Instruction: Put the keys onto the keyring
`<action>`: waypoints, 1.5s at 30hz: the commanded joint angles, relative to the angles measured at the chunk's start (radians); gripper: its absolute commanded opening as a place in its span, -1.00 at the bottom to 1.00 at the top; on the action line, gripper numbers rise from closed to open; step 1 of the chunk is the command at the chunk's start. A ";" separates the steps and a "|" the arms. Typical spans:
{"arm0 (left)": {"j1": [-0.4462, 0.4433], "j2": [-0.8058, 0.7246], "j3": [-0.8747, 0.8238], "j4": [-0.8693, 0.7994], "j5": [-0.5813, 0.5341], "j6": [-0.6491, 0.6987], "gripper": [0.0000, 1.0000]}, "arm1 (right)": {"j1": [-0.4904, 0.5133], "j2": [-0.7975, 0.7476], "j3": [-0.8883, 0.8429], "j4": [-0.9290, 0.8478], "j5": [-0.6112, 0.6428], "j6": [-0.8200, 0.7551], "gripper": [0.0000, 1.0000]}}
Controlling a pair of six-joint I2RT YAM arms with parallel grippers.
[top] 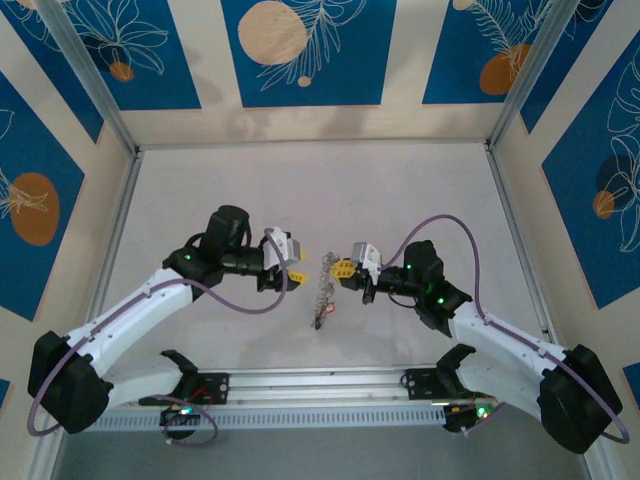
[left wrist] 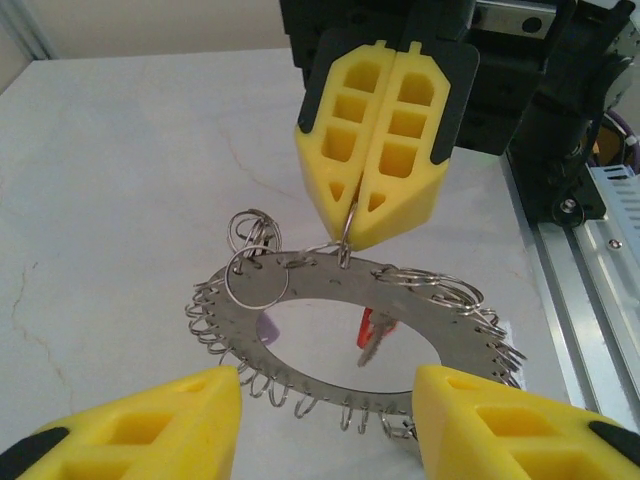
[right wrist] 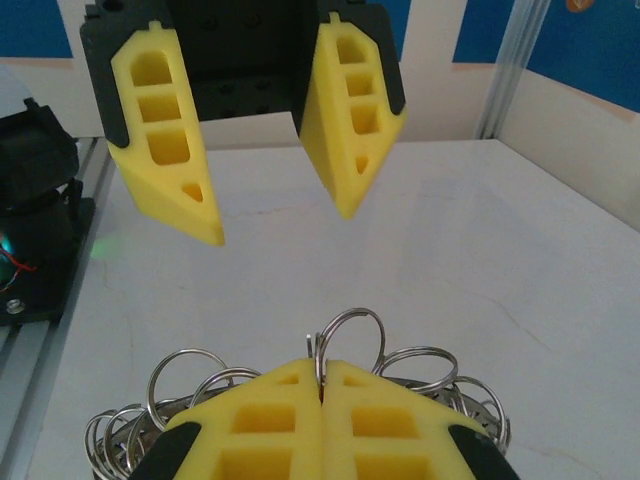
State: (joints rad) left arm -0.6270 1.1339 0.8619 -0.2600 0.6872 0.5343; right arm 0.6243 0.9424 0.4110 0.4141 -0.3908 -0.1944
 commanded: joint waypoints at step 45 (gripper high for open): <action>-0.137 0.016 -0.089 0.216 -0.005 -0.032 -0.35 | 0.098 -0.065 0.000 0.014 0.052 -0.047 -1.00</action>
State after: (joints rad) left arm -0.7486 1.1606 0.7910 -0.0696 0.6468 0.5144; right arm 0.7143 0.8974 0.4164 0.3599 -0.3630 -0.2508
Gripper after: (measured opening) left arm 0.322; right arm 0.066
